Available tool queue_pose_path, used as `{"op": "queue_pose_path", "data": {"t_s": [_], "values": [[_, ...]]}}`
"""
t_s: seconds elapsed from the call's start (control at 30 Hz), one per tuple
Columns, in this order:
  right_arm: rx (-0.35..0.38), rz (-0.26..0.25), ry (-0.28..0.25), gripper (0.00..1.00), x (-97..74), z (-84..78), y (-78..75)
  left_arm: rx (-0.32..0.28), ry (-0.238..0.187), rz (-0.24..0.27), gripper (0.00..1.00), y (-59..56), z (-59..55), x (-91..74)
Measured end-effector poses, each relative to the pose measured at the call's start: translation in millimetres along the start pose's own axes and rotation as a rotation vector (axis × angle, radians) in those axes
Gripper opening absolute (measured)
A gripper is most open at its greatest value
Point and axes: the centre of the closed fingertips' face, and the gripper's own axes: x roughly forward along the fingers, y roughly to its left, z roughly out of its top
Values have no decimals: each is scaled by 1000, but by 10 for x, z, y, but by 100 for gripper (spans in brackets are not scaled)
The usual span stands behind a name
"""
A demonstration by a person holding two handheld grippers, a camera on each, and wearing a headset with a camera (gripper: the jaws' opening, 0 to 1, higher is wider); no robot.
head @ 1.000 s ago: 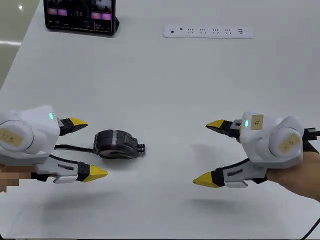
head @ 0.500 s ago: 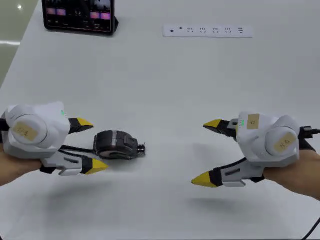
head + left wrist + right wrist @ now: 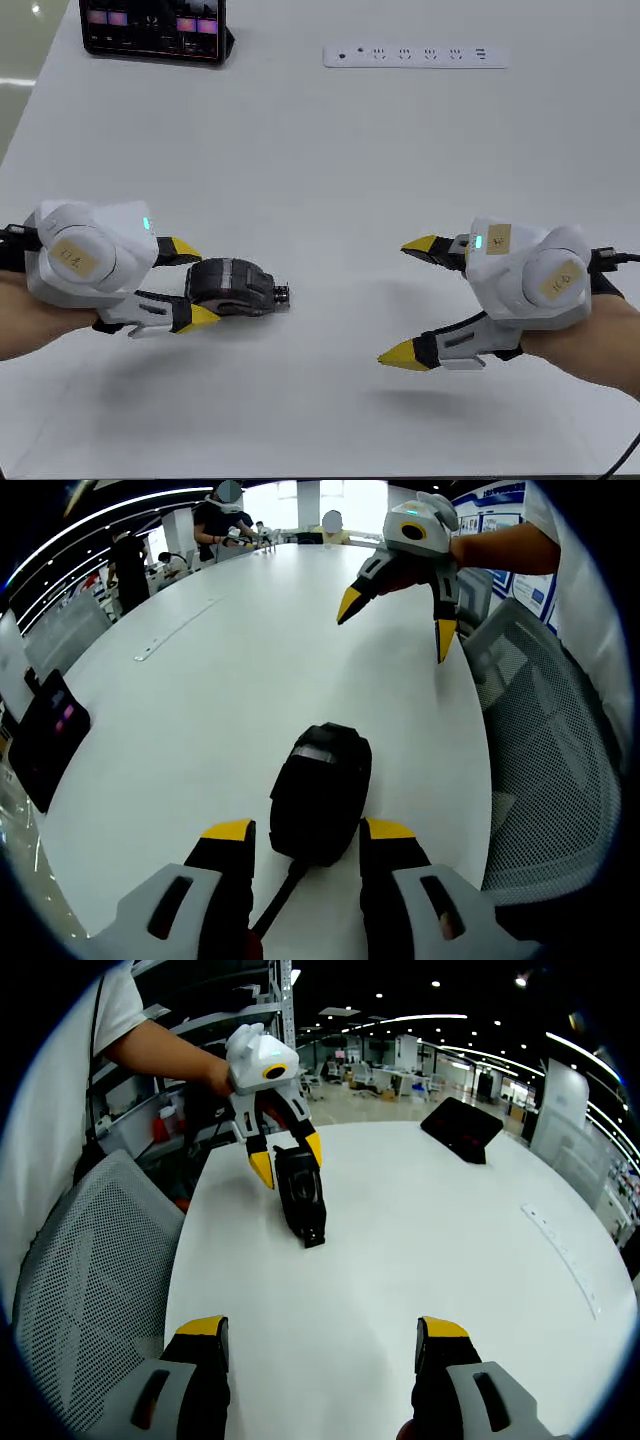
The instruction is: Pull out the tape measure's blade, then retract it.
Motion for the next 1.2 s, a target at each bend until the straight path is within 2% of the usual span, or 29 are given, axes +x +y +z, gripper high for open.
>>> {"op": "queue_pose_path", "data": {"t_s": [0.37,0.83,1.2], "values": [[3,13,-2,74,42,-9,17,18,17,-16,30,-8,-21,37],[7,28,-4,72,111,-24,57,25,44,-40,28,-31,-37,81],[1,22,-25,67,139,37,49,32,94,-14,26,-23,-57,82]]}}
